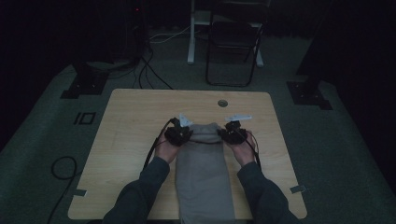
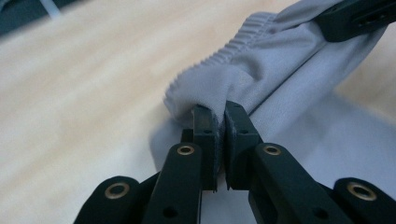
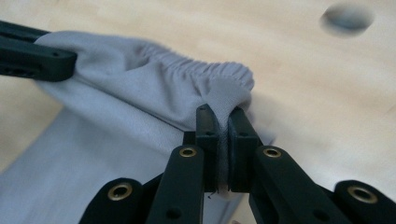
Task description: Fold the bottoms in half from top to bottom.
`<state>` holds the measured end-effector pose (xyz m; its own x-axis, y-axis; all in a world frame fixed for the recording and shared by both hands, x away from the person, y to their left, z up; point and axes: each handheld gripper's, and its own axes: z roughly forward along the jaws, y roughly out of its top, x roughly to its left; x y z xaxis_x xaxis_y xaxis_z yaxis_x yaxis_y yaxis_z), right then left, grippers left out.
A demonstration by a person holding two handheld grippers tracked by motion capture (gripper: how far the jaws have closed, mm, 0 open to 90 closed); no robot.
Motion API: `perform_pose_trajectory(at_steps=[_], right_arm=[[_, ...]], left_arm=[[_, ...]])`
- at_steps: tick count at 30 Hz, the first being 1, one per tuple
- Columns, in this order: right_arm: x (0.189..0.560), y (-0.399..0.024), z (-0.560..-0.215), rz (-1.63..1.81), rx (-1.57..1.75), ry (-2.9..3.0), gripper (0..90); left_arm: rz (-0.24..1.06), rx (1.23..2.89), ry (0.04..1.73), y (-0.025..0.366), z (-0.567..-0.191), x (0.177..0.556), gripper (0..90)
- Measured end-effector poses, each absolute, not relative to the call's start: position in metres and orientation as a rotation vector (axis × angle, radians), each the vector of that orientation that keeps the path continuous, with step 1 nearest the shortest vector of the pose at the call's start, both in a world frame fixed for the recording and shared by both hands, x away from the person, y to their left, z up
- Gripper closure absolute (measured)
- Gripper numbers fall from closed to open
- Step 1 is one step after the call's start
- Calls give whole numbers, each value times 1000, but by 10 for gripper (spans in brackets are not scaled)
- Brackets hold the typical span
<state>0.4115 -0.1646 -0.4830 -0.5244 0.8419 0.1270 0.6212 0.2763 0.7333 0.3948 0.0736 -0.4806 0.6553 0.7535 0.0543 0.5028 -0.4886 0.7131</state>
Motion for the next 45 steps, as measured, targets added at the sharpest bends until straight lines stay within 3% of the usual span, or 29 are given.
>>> perform_pose_trajectory(at_steps=[4, 11, 16, 30, 38, 45], right_arm=[[386, -160, -506, 1049, 1338, 2323, 856], [369, -154, -530, 967, 1325, 2380, 845], [387, -151, -532, 981, 1343, 2348, 840], [483, -139, -533, 957, 1460, 2229, 833], [497, -141, -526, 944, 1480, 2240, 838], [458, -151, -486, 1103, 1379, 2186, 848]], left_arm=[[396, 2208, 991, 77, -502, 368, 851], [401, 2251, 973, 75, -529, 350, 849], [457, 2244, 975, 75, -531, 374, 850], [607, 2257, 1093, 63, -529, 473, 849], [591, 2261, 1123, 60, -511, 479, 852], [588, 2155, 1009, 68, -460, 435, 854]])
